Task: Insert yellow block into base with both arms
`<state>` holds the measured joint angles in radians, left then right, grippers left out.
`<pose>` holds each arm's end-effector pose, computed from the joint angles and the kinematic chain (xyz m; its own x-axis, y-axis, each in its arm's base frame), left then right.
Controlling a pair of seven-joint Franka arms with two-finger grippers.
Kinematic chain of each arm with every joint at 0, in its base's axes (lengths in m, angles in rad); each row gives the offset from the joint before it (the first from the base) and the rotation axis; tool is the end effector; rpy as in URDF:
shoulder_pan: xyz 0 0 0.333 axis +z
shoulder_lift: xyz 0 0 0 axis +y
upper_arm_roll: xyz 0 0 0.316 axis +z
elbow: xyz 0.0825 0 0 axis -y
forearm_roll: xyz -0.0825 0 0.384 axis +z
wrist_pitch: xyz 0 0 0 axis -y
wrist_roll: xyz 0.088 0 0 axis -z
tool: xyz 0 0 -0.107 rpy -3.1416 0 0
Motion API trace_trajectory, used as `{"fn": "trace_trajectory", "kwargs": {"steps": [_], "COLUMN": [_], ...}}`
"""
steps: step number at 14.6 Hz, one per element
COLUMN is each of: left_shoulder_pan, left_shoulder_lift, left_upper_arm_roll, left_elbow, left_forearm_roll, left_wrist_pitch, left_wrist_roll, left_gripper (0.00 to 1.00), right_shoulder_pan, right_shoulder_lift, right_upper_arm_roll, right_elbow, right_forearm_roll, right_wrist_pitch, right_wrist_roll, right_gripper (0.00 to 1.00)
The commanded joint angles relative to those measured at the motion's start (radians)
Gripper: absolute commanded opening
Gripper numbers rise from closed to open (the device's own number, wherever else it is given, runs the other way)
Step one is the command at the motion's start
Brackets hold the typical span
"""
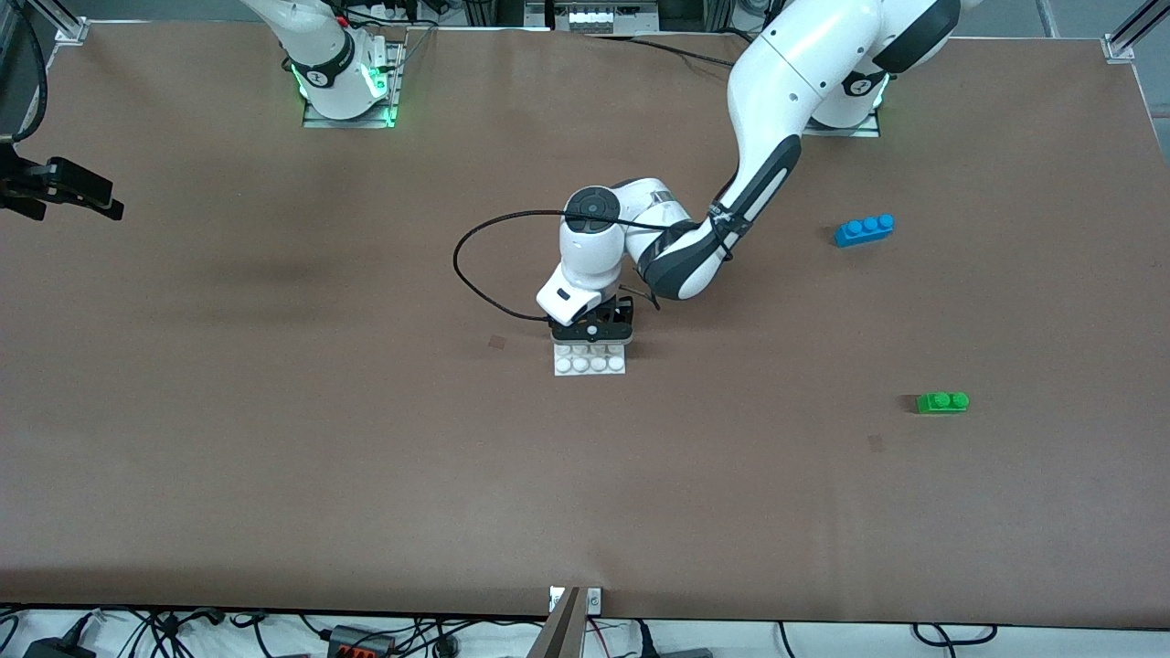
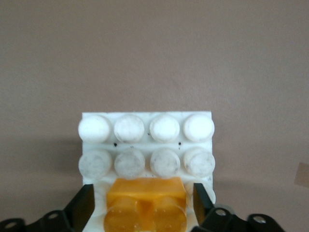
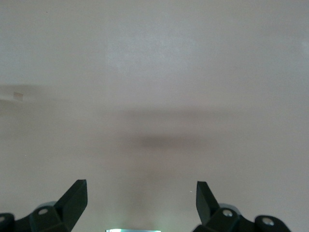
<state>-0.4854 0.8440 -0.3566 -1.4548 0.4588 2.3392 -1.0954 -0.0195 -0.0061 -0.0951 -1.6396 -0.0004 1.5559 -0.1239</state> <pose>0.5280 -0.5051 0.2113 0.9888 0.0757 0.1283 0.0707 -0.9966 0.0433 0.5448 -0.0629 0.5943 0.9970 0.0097 -0.0769 0.0090 -0.9999 -0.0098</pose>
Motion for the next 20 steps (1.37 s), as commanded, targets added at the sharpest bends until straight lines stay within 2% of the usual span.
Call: {"fn": "trace_trajectory", "kwargs": {"steps": [1, 4, 9, 11, 12, 16, 17, 19, 20], "left_shoulder_pan": [0.059, 0.14, 0.22, 0.281, 0.328, 0.661, 0.733, 0.826, 0.844], "left_shoulder_lift": [-0.08, -0.132, -0.21, -0.236, -0.24, -0.241, -0.24, -0.247, -0.272], "left_upper_arm_roll": [-0.021, -0.041, -0.041, -0.06, -0.089, -0.313, -0.364, -0.407, -0.41], "left_elbow": [-0.001, -0.004, -0.007, -0.019, -0.021, -0.048, -0.044, -0.033, -0.03], "left_forearm_roll": [-0.043, -0.065, -0.068, -0.069, -0.069, -0.069, -0.069, -0.068, -0.068], "left_wrist_pitch": [-0.069, -0.095, -0.272, -0.296, -0.305, -0.377, -0.441, -0.529, -0.552], "left_wrist_roll": [-0.003, 0.055, 0.147, 0.193, 0.242, 0.458, 0.475, 0.503, 0.578], "left_gripper": [1.0, 1.0, 1.0, 1.0, 1.0, 1.0, 1.0, 1.0, 1.0], "right_shoulder_pan": [-0.011, -0.01, -0.01, -0.008, -0.008, -0.008, -0.008, -0.008, -0.008], "right_shoulder_lift": [-0.009, -0.011, -0.011, -0.009, -0.011, -0.011, -0.011, -0.011, -0.011], "right_upper_arm_roll": [0.011, 0.011, 0.011, 0.011, 0.011, 0.011, 0.011, 0.011, 0.011], "right_elbow": [-0.014, -0.014, -0.014, -0.014, -0.014, -0.016, -0.016, -0.016, -0.016], "right_forearm_roll": [-0.012, -0.013, -0.012, -0.012, -0.012, -0.012, -0.012, -0.013, -0.013], "right_wrist_pitch": [0.01, 0.01, 0.009, 0.009, 0.009, 0.012, 0.012, 0.012, 0.012], "right_wrist_roll": [0.004, 0.004, 0.004, 0.004, 0.004, 0.004, 0.006, 0.006, 0.006], "right_gripper": [1.0, 1.0, 1.0, 1.0, 1.0, 1.0, 1.0, 1.0, 1.0]}}
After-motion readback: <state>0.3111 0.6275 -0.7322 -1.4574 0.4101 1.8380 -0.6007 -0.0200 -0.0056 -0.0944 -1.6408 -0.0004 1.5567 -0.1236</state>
